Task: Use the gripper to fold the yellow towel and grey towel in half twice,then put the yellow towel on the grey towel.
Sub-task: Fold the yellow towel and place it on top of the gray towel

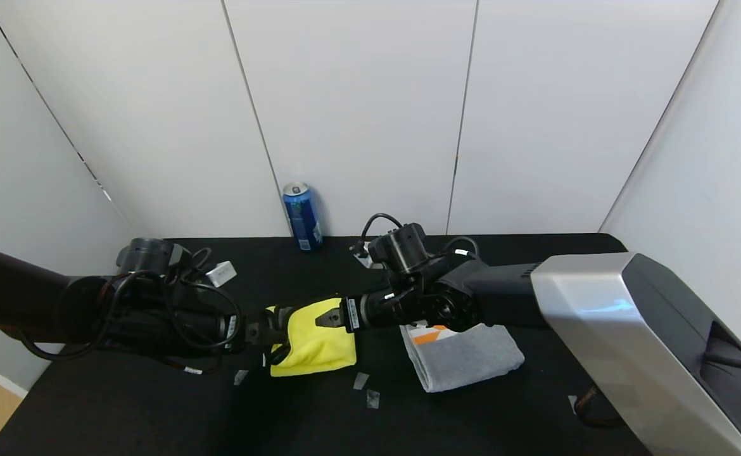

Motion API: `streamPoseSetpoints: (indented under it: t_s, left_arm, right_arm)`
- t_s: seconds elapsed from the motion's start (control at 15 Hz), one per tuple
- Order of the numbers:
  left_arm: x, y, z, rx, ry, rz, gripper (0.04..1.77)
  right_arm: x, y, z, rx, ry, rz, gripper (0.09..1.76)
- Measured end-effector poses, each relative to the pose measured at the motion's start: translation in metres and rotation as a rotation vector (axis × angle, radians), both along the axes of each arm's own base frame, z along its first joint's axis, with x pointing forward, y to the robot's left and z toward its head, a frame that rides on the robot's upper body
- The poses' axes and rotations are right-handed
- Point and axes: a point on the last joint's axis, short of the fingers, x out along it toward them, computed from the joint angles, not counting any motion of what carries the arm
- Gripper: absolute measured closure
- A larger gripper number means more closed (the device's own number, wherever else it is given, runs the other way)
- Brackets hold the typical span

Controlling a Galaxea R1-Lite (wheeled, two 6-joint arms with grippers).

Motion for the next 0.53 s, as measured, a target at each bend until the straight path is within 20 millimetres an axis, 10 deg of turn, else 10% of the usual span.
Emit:
streamPoseSetpoints:
  t_s: [0.53]
  left_arm:
    - [0.009, 0.001, -0.017, -0.001, 0.044, 0.002, 0.09]
  right_arm:
    - [-0.003, 0.010, -0.014, 0.003, 0.008, 0.014, 0.15]
